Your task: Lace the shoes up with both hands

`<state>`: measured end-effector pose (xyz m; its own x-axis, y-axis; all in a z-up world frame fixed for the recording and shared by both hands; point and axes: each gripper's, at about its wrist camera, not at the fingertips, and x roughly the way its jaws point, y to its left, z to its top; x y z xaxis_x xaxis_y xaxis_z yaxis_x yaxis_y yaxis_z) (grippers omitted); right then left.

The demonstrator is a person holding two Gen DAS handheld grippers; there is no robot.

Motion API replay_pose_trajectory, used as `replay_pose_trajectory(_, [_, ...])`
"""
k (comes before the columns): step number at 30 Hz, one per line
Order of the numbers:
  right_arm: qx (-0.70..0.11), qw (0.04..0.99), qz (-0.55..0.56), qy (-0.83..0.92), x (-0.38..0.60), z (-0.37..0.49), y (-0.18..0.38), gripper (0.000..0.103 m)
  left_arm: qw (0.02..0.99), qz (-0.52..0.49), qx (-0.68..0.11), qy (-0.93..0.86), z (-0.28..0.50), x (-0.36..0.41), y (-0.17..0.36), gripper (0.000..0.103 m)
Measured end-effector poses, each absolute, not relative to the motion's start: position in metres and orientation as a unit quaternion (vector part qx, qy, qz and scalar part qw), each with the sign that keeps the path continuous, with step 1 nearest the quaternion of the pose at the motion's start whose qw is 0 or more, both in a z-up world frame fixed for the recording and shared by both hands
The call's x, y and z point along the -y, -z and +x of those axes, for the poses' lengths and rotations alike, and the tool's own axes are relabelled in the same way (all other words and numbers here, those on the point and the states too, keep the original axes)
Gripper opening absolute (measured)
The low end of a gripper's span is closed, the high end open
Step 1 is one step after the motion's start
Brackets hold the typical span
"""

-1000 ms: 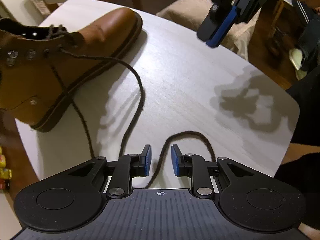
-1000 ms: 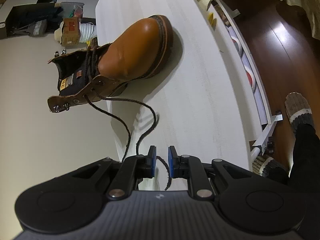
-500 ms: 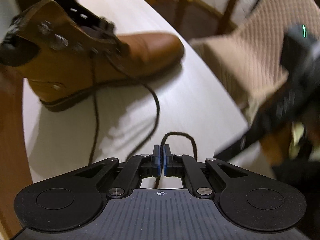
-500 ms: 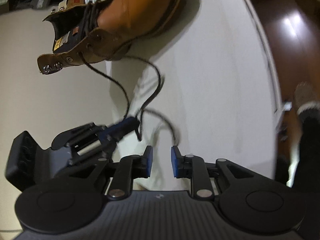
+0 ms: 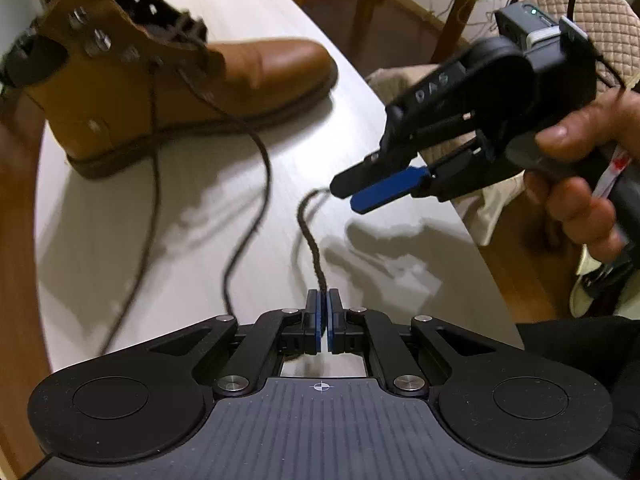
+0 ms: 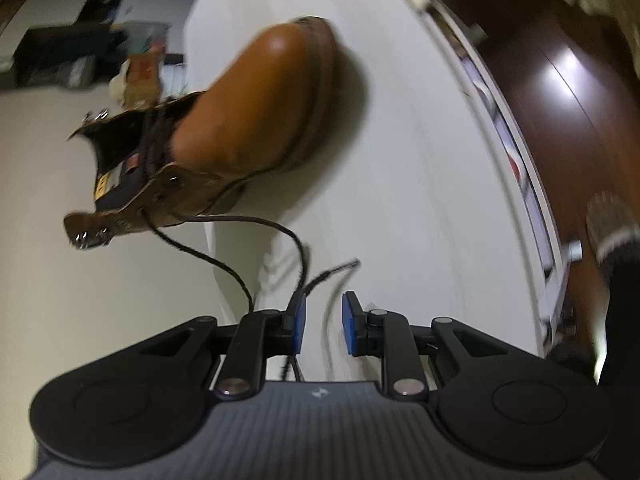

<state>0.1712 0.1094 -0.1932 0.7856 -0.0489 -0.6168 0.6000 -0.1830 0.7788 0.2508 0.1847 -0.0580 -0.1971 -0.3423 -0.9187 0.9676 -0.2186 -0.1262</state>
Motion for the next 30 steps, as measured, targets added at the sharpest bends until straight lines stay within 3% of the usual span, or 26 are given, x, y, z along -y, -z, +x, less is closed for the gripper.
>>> replay_pose_trajectory(18, [-0.181, 0.575, 0.747, 0.281, -0.12, 0.178, 0.205, 0.023, 0.48, 0.391, -0.353, 0.702, 0.235, -0.197, 0.043, 0.002])
replay_pose_trajectory(21, [-0.182, 0.585, 0.741, 0.274, -0.116, 0.181, 0.205, 0.004, 0.473, 0.391, -0.35, 0.708, 0.233, -0.195, 0.042, 0.003])
replay_pose_trajectory(30, [-0.192, 0.653, 0.677, 0.281, -0.1, 0.178, 0.164, 0.004, 0.481, 0.383, -0.349, 0.708, 0.239, -0.198, 0.033, 0.003])
